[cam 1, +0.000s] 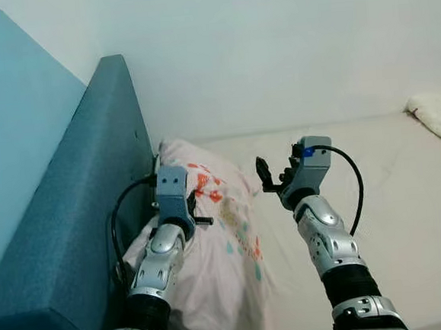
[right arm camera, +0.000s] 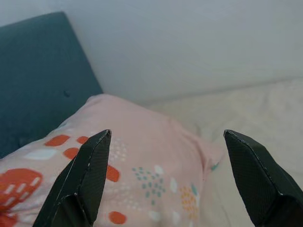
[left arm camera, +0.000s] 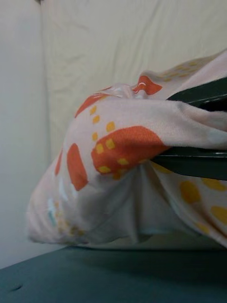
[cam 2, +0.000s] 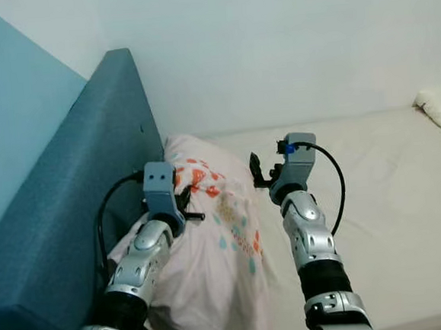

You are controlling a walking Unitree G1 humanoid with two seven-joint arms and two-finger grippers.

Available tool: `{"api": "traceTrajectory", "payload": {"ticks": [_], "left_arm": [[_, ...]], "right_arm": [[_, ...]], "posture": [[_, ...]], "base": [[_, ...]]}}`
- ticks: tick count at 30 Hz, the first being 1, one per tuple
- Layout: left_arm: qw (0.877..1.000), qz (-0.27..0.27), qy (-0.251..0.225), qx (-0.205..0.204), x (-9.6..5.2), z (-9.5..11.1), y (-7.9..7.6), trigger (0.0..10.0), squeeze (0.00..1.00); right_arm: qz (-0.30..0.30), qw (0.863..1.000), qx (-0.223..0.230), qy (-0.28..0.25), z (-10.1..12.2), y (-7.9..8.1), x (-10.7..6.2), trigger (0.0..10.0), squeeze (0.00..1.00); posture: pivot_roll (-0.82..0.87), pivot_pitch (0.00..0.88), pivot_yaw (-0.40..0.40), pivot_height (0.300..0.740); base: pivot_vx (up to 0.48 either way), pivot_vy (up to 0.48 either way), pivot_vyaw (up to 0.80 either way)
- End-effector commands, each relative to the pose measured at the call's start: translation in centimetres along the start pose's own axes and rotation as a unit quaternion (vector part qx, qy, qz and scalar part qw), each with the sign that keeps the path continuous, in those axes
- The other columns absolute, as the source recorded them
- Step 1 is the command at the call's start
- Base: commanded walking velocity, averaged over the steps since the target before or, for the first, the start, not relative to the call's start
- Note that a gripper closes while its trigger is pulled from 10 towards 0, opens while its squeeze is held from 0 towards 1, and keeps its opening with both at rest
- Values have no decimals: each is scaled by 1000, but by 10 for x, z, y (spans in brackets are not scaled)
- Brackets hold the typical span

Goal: Clean up the room

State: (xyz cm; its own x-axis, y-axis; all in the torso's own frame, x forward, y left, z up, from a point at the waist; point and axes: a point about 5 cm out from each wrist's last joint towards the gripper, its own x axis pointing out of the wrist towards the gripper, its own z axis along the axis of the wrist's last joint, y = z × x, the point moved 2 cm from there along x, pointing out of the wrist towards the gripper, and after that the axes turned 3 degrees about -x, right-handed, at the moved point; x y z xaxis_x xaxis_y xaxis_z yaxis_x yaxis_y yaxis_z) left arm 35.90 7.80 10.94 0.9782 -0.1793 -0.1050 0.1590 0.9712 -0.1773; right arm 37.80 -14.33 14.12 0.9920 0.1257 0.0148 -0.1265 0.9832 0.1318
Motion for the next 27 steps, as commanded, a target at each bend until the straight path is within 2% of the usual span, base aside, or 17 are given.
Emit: {"api": "traceTrajectory", "payload": {"ticks": [1,5,9,12,13,16,17,18,19,21,22,24,25,26,27], "left_arm": [[1000,-9,-20,-18,2,12,-9,10000,0],[999,-7,-10,-37,2,11,-10,10000,0],[998,-16,-10,-57,5,15,-12,10000,0],[995,-11,-24,-93,10,28,-9,10000,0],[995,-11,-24,-93,10,28,-9,10000,0],[980,17,-57,-187,17,53,3,10000,0],[980,17,-57,-187,17,53,3,10000,0],[974,25,-71,-214,18,60,7,10000,0],[970,31,-83,-224,19,66,12,10000,0],[971,41,-97,-216,20,70,17,10000,0],[976,55,-106,-180,21,68,24,10000,0],[978,100,-71,-167,20,39,48,10000,0],[978,100,-71,-167,20,39,48,10000,0],[982,118,-50,-139,18,23,57,10000,0],[982,118,-50,-139,18,23,57,10000,0]], "right_arm": [[-4,1000,4,7,-3,-4,-1,10000,0],[-5,1000,4,6,-3,-4,-1,10000,0],[-5,1000,5,5,-3,-4,-1,10000,0],[-5,1000,5,7,-4,-3,-1,10000,0],[-5,1000,5,7,-4,-3,-1,10000,0],[-5,1000,5,6,-4,-3,-2,10000,0],[-5,1000,5,6,-4,-3,-2,10000,0],[-5,1000,5,6,-4,-3,-2,10000,0],[-6,1000,4,5,-3,-4,-2,10000,0],[-7,1000,4,4,-2,-5,-2,10000,0],[-8,1000,3,3,-2,-6,-3,10000,0],[-8,1000,2,2,-1,-6,-3,10000,0],[-8,1000,2,2,-1,-6,-3,10000,0],[-7,1000,2,2,-2,-6,-3,10000,0],[-7,1000,2,2,-2,-6,-3,10000,0]], "posture": [[-125,0,16,740],[-125,0,16,740],[-123,0,14,740],[-127,0,17,740],[-127,0,17,740],[-135,0,20,740],[-135,0,20,740],[-135,0,20,740],[-142,0,21,740],[-142,0,22,740],[-144,0,22,740],[-154,0,19,740],[-154,0,19,740],[-149,0,17,740],[-149,0,17,740]], "base": [[0,-480,0],[0,-442,0],[0,0,0],[0,0,0],[0,0,0],[0,0,0],[0,0,0],[0,0,0],[0,0,0],[0,0,0],[0,0,0],[0,0,0],[0,0,0],[0,0,0],[0,0,0]]}}
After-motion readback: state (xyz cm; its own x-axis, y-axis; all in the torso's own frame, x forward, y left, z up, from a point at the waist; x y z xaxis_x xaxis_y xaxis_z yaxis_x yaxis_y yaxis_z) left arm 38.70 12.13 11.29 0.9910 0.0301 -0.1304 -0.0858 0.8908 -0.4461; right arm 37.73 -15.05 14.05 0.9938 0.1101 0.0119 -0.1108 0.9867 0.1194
